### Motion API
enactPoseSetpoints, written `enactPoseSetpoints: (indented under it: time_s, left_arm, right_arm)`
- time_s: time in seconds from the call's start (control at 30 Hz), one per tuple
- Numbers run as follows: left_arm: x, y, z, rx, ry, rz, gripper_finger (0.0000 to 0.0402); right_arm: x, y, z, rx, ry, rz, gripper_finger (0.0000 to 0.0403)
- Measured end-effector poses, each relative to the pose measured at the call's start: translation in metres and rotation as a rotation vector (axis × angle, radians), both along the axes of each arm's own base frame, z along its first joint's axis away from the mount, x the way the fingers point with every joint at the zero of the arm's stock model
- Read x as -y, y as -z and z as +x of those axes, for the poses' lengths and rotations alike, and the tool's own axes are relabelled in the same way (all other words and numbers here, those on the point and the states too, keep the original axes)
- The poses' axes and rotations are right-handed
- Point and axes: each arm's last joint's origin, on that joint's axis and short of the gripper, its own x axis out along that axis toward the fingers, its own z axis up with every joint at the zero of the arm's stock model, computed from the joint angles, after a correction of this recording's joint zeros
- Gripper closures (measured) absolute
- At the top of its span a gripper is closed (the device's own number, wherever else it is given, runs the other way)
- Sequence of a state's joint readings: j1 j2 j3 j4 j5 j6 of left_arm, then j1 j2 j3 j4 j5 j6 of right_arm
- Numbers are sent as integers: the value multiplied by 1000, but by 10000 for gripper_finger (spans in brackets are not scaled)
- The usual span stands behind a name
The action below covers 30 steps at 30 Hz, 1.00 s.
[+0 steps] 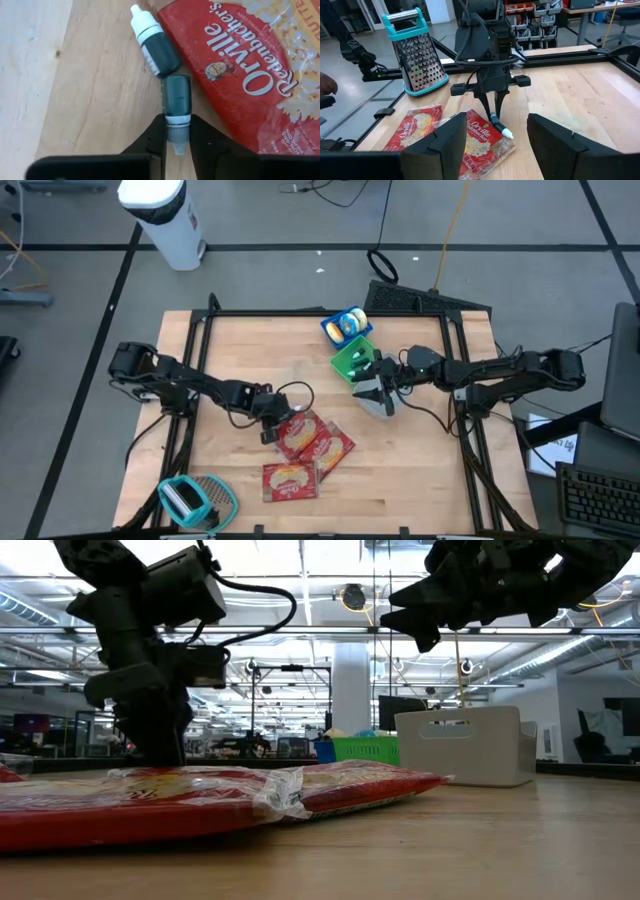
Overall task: Pick & Place Food Item
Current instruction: Put the bottom small green food coloring bottle into the green bin
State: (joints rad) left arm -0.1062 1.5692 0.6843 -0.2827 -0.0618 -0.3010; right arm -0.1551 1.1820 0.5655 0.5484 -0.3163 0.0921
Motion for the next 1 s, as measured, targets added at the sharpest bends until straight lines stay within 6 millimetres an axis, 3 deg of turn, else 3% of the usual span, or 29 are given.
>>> enactPoseSetpoints:
  time_s: [0.13, 0.23, 0.43, 0.7, 1.0]
  left_arm:
    - [0, -6, 3, -2, 45, 47, 351]
    - [-4, -16, 9, -9, 58, 194, 347]
    - [-8, -56, 31, 6, 138, 515, 323]
    - [-7, -106, 63, 187, 229, 718, 350]
    - [-2, -117, 73, 260, 332, 821, 332]
  right_arm:
    - [0, 0, 0, 0, 2, 0, 206]
    - [0, 2, 2, -10, 47, 21, 206]
    - [2, 16, 13, -44, 134, 83, 206]
    - [8, 35, 34, 40, 150, 172, 206]
    - [14, 44, 65, 126, 143, 306, 202]
